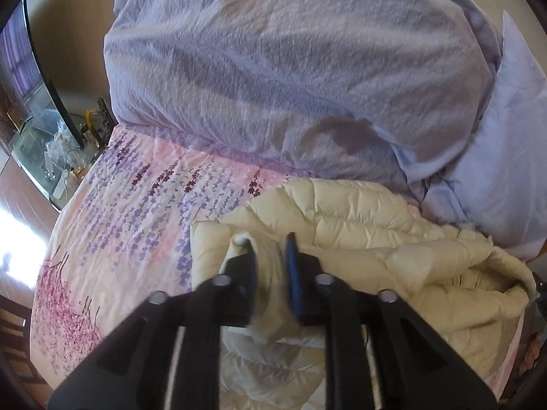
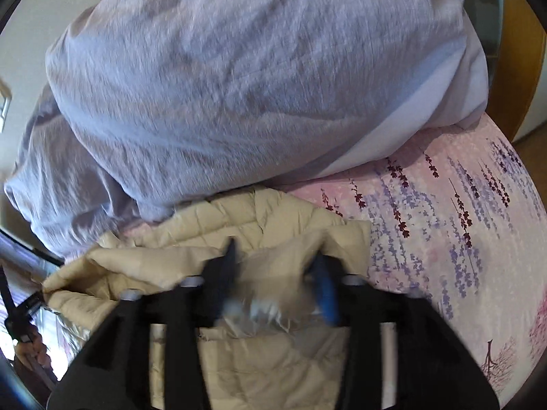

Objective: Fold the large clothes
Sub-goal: 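Release the folded hem and press the fold flat with both grippers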

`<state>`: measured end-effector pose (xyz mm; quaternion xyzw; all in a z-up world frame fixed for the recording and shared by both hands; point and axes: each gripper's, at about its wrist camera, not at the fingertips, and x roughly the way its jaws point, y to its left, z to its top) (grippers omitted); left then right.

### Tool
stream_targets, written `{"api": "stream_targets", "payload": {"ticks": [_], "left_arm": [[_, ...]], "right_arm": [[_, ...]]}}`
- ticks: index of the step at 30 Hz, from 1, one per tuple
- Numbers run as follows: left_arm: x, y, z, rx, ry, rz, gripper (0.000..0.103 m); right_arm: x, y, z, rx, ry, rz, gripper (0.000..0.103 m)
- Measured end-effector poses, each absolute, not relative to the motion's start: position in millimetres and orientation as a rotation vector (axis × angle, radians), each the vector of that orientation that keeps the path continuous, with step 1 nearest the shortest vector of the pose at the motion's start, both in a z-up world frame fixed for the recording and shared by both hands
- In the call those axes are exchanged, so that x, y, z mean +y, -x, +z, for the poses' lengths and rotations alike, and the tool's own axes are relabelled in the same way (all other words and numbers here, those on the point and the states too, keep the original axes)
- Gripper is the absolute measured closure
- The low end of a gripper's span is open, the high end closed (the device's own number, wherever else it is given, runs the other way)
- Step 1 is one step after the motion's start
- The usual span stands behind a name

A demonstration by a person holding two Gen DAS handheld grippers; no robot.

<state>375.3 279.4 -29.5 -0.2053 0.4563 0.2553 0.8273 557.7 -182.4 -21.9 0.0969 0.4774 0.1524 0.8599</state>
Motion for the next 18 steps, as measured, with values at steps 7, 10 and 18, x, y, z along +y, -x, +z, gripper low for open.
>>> {"api": "stream_targets", "payload": {"ticks": [7,10,18], "left_arm": [[264,-370,-9,0.909,0.264,0.569,0.035],[254,-368,-11,0.914,0.210,0.553,0.034],[228,-366,-47,0.988,0.185,0.505,0.033]], "right_arm": [[-180,-541,-15,0.961,-0.131,0.370,0.033],[-169,-533,-24,0.976,-0.055,0.383,0.033],[-150,-523,-49,0.999,0.047,0.355,0.033]]}}
